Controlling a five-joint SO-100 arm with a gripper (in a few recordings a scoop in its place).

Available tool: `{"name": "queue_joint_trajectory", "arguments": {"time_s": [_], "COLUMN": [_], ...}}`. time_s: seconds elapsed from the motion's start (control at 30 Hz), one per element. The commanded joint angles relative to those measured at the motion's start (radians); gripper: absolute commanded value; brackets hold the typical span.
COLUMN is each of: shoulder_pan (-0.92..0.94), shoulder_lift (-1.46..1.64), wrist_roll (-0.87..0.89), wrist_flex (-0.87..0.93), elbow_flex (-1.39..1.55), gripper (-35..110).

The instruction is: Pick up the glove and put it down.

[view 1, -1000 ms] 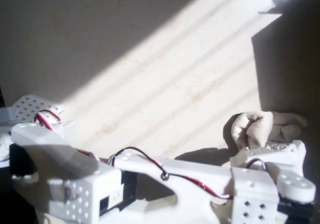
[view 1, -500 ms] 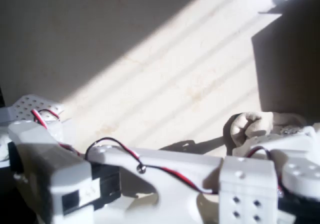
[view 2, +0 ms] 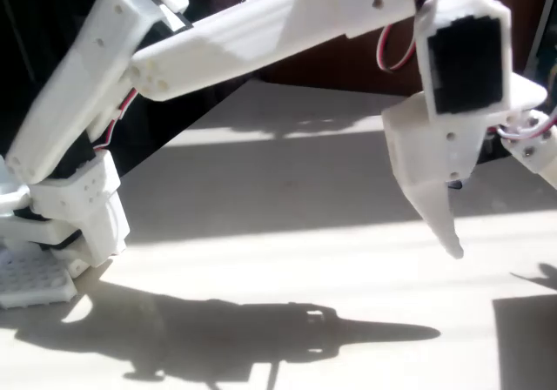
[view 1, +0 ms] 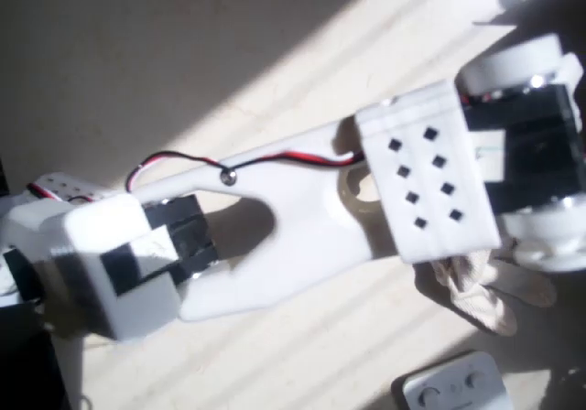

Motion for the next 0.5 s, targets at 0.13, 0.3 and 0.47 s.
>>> {"name": "queue_joint_trajectory", "arguments": {"time_s": [0.13,0.3,0.47], "shoulder_pan": [-0.011,-0.006,-0.008], "shoulder_lift": [-0.052,-0.063,-0.063], "wrist_roll": [0.011,0.009,0.008], "wrist_flex": [-0.04,-0.04,-0.04], "elbow_flex": [-0.026,-0.023,-0.023], "gripper": [37,36,29]}}
